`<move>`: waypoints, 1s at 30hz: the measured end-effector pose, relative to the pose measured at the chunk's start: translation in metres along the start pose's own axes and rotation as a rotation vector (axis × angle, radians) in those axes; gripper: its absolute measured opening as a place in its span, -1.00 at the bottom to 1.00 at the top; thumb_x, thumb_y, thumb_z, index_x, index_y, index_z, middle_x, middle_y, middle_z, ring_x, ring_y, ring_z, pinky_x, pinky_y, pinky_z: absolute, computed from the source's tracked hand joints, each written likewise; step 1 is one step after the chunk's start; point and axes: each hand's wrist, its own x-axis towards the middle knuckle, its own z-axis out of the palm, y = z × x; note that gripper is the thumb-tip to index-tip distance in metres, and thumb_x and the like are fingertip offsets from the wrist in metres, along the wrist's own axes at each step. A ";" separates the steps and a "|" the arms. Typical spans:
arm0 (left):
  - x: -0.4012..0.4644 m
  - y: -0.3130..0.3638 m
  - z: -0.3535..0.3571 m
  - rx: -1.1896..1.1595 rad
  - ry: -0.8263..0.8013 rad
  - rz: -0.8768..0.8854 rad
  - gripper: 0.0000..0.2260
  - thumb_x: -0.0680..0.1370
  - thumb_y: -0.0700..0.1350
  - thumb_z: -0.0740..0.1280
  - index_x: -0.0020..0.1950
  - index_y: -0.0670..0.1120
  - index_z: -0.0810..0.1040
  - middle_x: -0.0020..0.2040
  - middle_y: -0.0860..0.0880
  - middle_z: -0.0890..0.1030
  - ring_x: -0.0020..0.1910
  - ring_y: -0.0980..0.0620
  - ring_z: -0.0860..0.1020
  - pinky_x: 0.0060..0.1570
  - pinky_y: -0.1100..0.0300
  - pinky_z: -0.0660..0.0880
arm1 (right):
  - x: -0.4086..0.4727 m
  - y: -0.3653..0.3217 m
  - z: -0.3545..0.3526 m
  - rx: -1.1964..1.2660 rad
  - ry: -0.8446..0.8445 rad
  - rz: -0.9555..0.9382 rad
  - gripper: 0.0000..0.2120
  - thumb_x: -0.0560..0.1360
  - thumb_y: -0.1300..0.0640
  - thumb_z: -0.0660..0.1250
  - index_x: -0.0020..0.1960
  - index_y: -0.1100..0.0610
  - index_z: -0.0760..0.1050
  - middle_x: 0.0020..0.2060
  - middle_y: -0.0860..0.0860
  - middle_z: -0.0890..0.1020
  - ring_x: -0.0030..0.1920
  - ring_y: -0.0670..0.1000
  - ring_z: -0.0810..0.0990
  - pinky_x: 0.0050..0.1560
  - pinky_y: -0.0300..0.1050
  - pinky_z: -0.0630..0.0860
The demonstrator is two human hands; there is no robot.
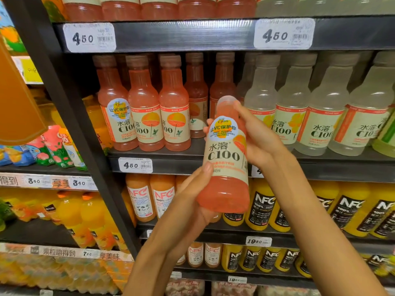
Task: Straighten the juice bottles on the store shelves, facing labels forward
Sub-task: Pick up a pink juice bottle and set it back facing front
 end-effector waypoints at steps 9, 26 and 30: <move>-0.001 0.006 0.000 -0.282 -0.101 0.015 -0.54 0.39 0.05 0.39 0.15 -0.26 0.61 0.11 -0.31 0.60 0.02 -0.20 0.64 -0.12 -0.06 0.60 | 0.006 -0.002 -0.001 -0.130 -0.089 0.063 -0.73 0.60 0.05 0.18 0.16 0.23 0.42 -0.12 0.18 0.57 -0.10 0.09 0.57 0.05 0.02 0.51; 0.066 -0.001 -0.023 0.496 0.245 0.402 -0.48 0.39 -0.07 0.44 0.33 0.01 0.41 0.15 0.04 0.64 0.09 0.15 0.61 -0.03 0.35 0.53 | 0.043 -0.013 0.003 -0.385 -0.045 -0.591 -0.81 0.56 0.06 0.29 -0.03 0.19 0.53 -0.27 0.03 0.65 -0.24 -0.04 0.64 -0.19 -0.19 0.58; 0.089 0.001 -0.026 0.568 0.353 0.495 -0.48 0.44 -0.17 0.45 0.36 -0.05 0.39 0.18 0.05 0.58 0.13 0.20 0.57 0.01 0.38 0.50 | 0.053 -0.021 0.005 -0.334 -0.015 -0.656 -0.81 0.53 0.08 0.34 0.01 0.22 0.54 -0.26 0.01 0.69 -0.23 -0.01 0.67 -0.20 -0.15 0.58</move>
